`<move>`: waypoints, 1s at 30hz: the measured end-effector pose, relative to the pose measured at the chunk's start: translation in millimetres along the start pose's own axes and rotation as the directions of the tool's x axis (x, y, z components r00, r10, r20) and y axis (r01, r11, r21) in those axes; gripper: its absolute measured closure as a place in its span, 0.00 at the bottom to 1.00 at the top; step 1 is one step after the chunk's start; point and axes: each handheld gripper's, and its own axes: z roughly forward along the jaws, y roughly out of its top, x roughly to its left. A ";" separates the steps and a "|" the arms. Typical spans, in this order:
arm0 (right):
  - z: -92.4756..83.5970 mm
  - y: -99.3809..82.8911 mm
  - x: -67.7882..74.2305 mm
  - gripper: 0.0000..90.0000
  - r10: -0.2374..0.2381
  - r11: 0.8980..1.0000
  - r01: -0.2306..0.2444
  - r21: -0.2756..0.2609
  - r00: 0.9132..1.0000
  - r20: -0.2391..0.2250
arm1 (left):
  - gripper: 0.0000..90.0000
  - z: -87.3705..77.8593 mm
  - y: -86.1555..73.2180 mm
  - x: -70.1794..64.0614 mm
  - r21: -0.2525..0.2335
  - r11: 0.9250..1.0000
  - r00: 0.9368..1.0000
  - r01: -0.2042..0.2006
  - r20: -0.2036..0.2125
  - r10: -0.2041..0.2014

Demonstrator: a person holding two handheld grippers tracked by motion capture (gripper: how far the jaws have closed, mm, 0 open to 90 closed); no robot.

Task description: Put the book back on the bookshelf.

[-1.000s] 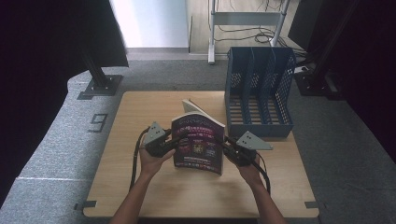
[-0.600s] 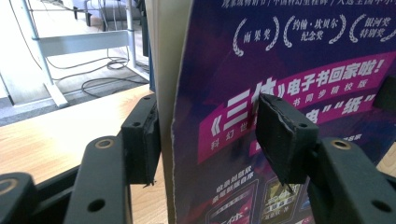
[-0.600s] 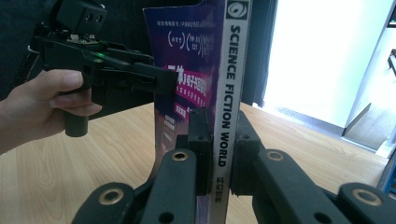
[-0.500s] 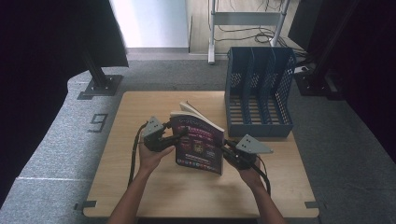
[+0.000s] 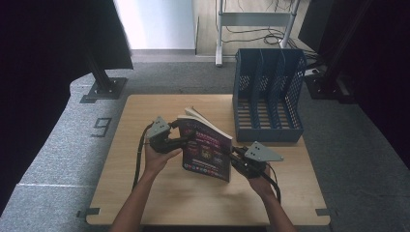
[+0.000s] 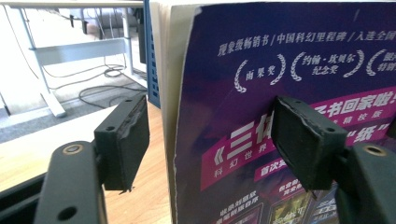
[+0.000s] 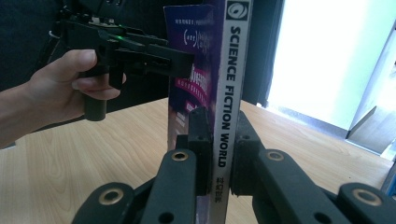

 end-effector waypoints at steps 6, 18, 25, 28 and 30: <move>1.3 0.3 -1.4 0.90 -0.002 1.000 0.002 0.003 1.000 -0.010 | 0.29 6.2 -1.4 -0.6 0.033 0.999 0.999 0.006 0.032 -0.007; 1.8 1.5 -5.2 0.83 -0.005 1.000 0.005 0.016 1.000 -0.021 | 0.29 8.5 -0.8 -4.9 0.048 0.999 0.998 0.001 0.060 -0.004; 10.1 3.3 -4.6 0.85 -0.031 0.998 0.030 0.059 0.999 0.024 | 0.30 8.7 -0.8 -4.7 0.054 0.999 0.998 0.005 0.067 -0.008; 10.0 4.3 -5.7 0.88 -0.028 0.997 0.025 0.069 0.999 0.038 | 0.30 8.0 -0.7 -3.9 0.053 0.999 0.998 0.008 0.063 -0.011; 9.1 3.7 -6.0 0.89 -0.025 0.998 0.023 0.064 0.999 0.031 | 0.30 8.0 -1.0 -3.7 0.053 0.999 0.998 0.009 0.059 -0.012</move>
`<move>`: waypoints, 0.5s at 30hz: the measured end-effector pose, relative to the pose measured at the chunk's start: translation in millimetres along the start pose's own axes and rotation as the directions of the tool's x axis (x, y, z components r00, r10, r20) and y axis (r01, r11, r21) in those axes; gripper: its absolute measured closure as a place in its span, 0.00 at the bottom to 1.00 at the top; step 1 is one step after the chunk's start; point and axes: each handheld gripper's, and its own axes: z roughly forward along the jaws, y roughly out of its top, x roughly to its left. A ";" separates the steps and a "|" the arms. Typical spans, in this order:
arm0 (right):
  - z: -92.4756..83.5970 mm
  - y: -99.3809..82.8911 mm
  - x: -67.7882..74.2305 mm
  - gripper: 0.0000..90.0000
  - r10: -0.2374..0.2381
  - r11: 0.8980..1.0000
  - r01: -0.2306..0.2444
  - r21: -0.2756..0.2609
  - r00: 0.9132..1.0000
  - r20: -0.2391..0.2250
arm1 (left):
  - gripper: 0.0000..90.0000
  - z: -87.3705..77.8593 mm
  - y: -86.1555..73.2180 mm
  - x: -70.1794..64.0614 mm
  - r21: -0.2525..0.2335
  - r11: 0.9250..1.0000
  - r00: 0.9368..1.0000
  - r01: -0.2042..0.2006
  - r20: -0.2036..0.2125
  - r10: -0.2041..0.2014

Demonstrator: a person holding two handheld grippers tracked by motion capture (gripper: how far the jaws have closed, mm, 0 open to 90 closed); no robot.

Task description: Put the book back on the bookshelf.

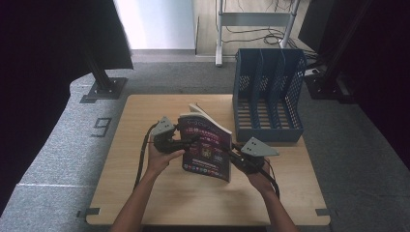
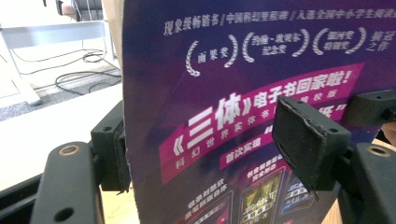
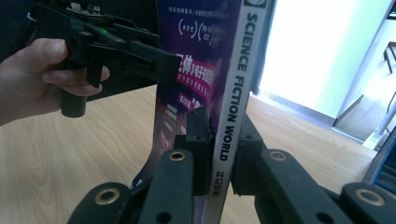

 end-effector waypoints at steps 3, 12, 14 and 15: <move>-2.1 -1.8 0.6 0.89 -0.004 1.000 0.004 -0.014 1.000 -0.018 | 0.30 0.5 -0.7 0.7 -0.004 1.000 1.000 0.000 -0.006 0.000; -7.6 -4.2 3.6 0.89 -0.041 0.999 0.038 -0.033 0.997 -0.069 | 0.28 1.3 -0.5 1.3 -0.020 1.000 1.000 0.015 0.017 -0.015; -7.6 -3.9 2.0 0.89 -0.040 0.999 0.038 -0.029 0.996 -0.080 | 0.28 0.7 -0.4 2.1 -0.021 0.999 0.999 0.024 0.028 -0.023; -7.4 -3.7 1.2 0.88 -0.040 0.999 0.038 -0.028 0.996 -0.079 | 0.28 0.4 -0.3 2.6 -0.022 0.999 0.999 0.029 0.033 -0.029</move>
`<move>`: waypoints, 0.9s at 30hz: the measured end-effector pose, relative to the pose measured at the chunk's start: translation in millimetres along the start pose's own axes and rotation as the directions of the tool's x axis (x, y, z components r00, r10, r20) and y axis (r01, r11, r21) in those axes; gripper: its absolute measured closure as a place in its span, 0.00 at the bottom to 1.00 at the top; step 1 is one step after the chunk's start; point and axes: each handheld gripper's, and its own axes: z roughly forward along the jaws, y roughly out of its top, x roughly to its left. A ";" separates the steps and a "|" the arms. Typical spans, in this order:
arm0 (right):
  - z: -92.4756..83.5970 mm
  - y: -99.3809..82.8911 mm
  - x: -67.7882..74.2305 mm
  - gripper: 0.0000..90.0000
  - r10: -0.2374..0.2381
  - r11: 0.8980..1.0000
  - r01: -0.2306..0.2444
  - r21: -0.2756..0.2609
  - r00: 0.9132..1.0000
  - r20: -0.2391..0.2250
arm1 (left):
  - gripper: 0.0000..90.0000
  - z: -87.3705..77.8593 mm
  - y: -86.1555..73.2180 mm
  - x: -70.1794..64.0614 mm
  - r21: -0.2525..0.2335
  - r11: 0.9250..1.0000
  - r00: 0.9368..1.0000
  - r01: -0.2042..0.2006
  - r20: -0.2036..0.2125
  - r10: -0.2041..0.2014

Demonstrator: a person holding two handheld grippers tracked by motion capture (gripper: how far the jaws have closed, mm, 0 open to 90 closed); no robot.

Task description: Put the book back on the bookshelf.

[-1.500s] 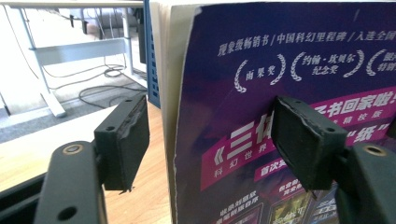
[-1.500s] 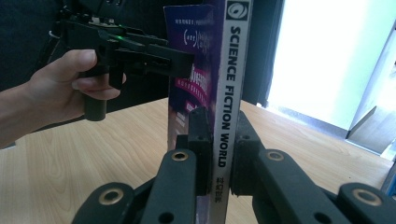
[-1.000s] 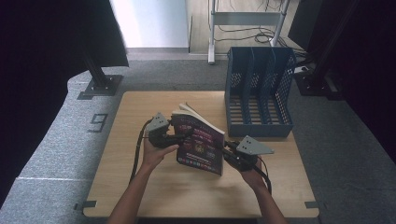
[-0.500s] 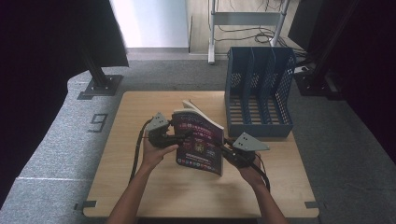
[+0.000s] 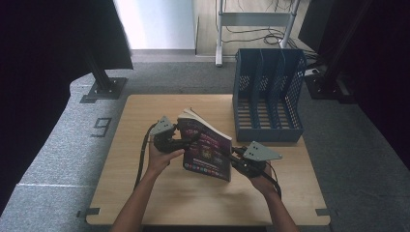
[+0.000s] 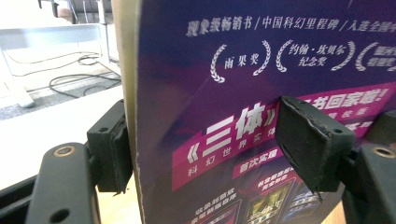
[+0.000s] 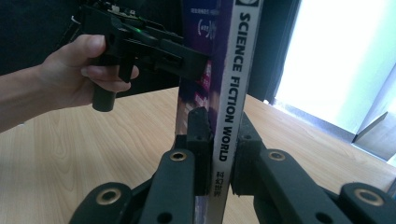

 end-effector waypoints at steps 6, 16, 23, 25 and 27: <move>2.7 0.9 -3.2 0.88 0.013 1.000 -0.013 0.013 1.000 0.020 | 0.29 -0.7 0.1 0.8 0.002 1.000 1.000 0.002 0.008 -0.002; 1.5 -0.4 -2.1 0.88 0.013 1.000 -0.013 0.002 1.000 0.002 | 0.31 -2.2 0.2 -0.3 0.001 1.000 1.000 -0.002 0.005 0.002; 3.3 -1.1 -1.5 0.81 -0.002 1.000 0.002 -0.003 0.999 -0.034 | 0.33 -2.7 -0.2 -0.9 -0.002 1.000 1.000 -0.002 0.017 0.002; 5.6 -0.7 -1.6 0.80 0.002 1.000 -0.002 0.001 1.000 -0.026 | 0.33 -2.3 -0.5 -0.8 0.003 1.000 1.000 -0.002 0.018 0.002; 7.7 0.1 -2.0 0.81 0.008 1.000 -0.008 0.009 1.000 -0.008 | 0.33 -2.2 -0.6 -1.1 0.004 1.000 1.000 -0.002 0.019 0.002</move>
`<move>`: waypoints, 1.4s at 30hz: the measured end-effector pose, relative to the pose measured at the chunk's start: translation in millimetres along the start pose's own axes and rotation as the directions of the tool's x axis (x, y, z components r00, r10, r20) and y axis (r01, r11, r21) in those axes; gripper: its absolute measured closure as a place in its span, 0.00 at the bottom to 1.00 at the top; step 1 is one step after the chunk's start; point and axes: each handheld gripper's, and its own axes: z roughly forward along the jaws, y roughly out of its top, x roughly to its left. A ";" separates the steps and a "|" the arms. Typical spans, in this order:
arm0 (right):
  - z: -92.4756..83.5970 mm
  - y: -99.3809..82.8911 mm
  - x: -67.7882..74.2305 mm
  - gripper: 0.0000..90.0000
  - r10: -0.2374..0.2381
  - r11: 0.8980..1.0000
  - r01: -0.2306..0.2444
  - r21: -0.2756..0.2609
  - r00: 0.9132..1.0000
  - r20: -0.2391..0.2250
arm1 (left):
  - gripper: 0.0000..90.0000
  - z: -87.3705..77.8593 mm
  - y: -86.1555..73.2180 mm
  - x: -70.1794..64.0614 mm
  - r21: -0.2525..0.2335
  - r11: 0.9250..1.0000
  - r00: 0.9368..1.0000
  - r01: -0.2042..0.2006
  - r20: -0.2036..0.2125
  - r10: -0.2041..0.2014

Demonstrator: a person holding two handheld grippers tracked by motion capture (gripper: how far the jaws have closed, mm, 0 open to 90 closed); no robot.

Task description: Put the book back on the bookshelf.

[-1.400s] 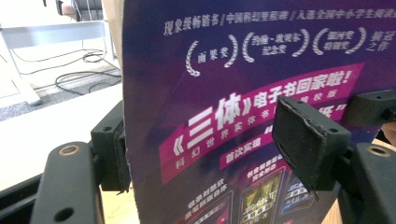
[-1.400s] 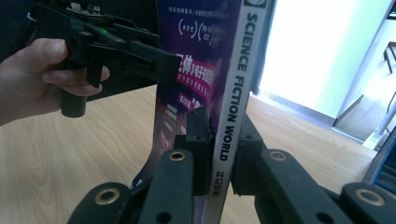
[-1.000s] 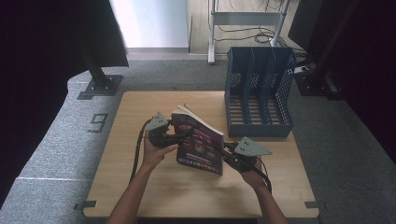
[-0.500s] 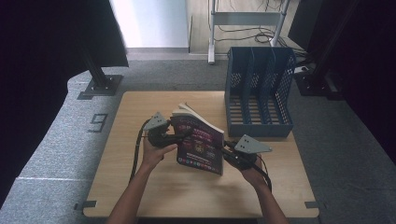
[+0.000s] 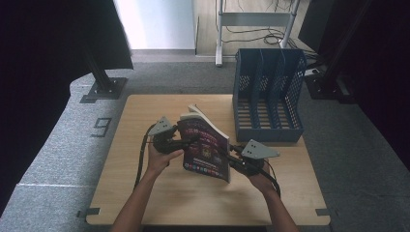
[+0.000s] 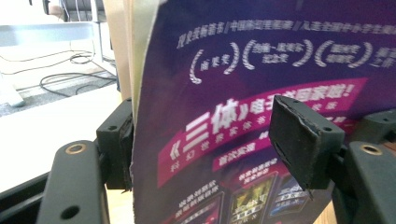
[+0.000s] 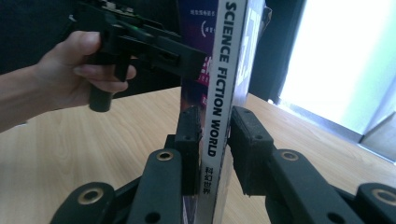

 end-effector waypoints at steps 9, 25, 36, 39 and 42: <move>-1.9 0.0 -3.1 0.88 0.015 1.000 -0.015 0.007 0.999 0.046 | 0.33 0.3 0.1 0.4 -0.006 1.000 1.000 -0.003 -0.007 0.003; -6.3 -1.7 0.2 0.89 -0.001 1.000 0.001 -0.011 1.000 0.001 | 0.27 6.4 2.7 3.5 0.000 1.000 1.000 -0.022 -0.004 0.022; -8.9 -3.6 -3.7 0.87 0.004 1.000 -0.004 -0.017 1.000 0.002 | 0.34 5.2 3.2 2.9 -0.020 0.999 0.999 -0.031 0.014 0.031; -9.4 -3.9 -4.1 0.87 0.003 1.000 -0.003 -0.019 1.000 0.000 | 0.36 4.0 2.8 3.6 -0.024 0.999 0.999 -0.027 0.025 0.028; -8.9 -4.2 -4.3 0.82 0.004 1.000 -0.004 -0.022 1.000 -0.005 | 0.38 3.0 2.9 4.0 -0.033 0.999 0.999 -0.016 0.045 0.017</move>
